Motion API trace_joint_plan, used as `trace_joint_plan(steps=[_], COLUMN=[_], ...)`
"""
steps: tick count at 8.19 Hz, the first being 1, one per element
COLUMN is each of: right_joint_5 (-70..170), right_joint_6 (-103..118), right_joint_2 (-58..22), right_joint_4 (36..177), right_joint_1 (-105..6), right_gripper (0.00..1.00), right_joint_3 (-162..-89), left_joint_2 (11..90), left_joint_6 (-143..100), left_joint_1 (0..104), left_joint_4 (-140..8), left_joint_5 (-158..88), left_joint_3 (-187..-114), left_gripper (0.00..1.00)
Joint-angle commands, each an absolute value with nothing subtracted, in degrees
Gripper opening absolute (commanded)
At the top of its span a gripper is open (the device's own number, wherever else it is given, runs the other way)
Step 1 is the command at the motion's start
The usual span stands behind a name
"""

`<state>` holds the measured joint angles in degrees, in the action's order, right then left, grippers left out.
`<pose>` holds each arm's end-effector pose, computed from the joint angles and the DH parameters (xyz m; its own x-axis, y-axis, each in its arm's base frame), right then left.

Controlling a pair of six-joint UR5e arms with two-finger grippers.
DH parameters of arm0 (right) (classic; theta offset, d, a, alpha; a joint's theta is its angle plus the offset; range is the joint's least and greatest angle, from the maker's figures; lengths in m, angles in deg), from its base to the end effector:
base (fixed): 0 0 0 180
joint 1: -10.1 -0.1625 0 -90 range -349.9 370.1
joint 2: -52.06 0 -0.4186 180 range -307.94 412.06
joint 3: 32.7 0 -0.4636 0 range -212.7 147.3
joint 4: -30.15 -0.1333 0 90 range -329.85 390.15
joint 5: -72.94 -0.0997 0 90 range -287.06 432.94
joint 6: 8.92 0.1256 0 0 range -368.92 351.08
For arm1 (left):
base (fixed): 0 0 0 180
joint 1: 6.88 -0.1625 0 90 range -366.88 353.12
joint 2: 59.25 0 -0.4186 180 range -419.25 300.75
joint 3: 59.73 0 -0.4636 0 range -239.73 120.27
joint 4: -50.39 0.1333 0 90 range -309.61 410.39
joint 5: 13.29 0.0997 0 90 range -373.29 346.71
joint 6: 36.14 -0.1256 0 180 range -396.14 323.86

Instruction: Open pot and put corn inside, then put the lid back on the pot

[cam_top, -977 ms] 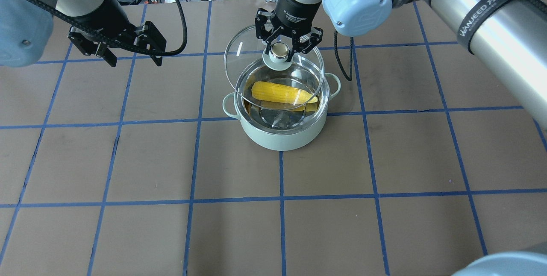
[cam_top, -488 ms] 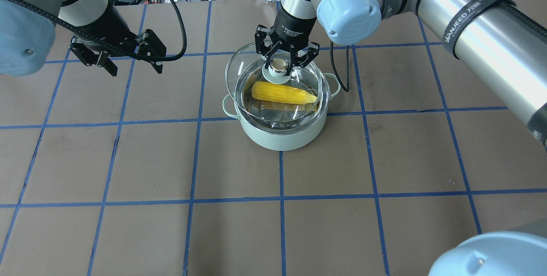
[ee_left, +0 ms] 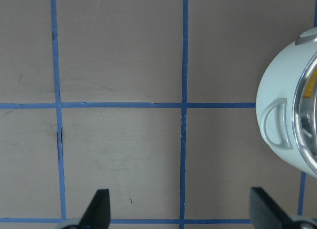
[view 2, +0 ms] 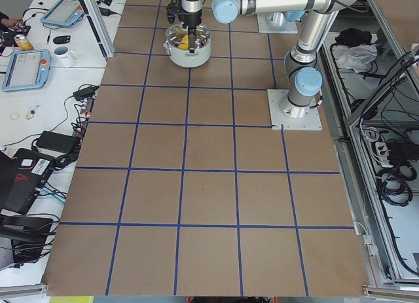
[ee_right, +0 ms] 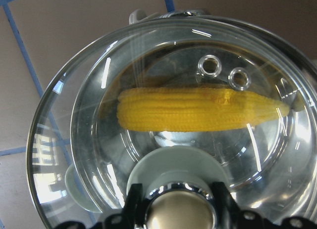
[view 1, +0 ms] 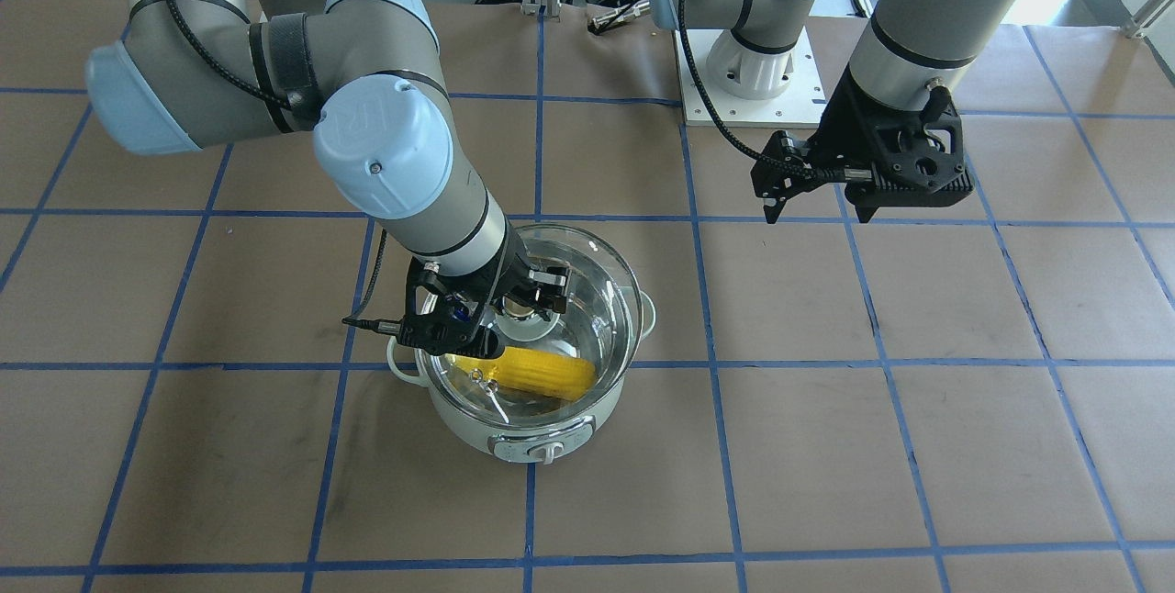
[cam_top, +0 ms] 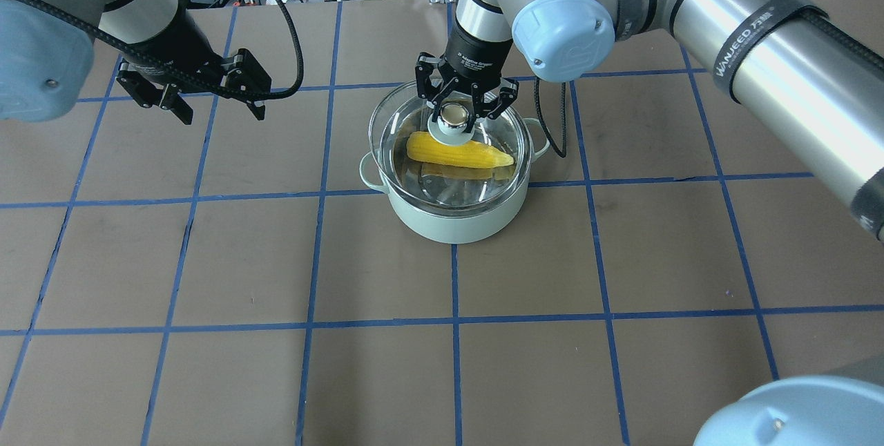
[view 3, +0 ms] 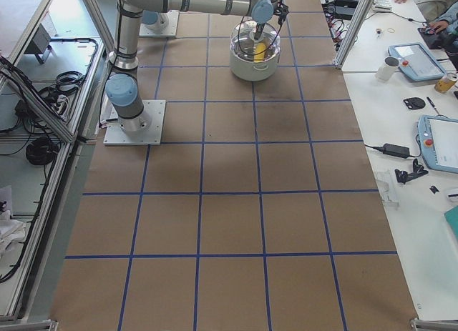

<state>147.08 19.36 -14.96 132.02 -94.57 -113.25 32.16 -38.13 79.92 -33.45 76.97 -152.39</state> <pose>0.3420 -0.6447 0.3158 -0.9412 0.2504 -0.2268 0.2189 0.9634 0.1549 -0.1003 -0.5835 0.4262 -0.9998 -0.0213 -0.0058 -0.0211 0.9991 -0.0363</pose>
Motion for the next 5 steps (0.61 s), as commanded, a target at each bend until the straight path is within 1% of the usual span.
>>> trace_joint_plan(steps=[1,5], right_joint_5=[147.29,147.47], right_joint_6=[19.38,19.29], right_joint_2=[-15.09,-15.09], right_joint_4=[131.75,131.92], right_joint_1=[-94.58,-94.58], right_gripper=[0.24,0.25], right_joint_3=[-113.91,-114.09], left_joint_2=[32.07,32.42], left_joint_6=[-38.34,-38.25], left_joint_1=[79.96,79.96], left_joint_4=[-33.37,-33.37], left_joint_5=[76.71,76.71], left_joint_3=[-152.37,-152.37], left_gripper=[1.00,1.00])
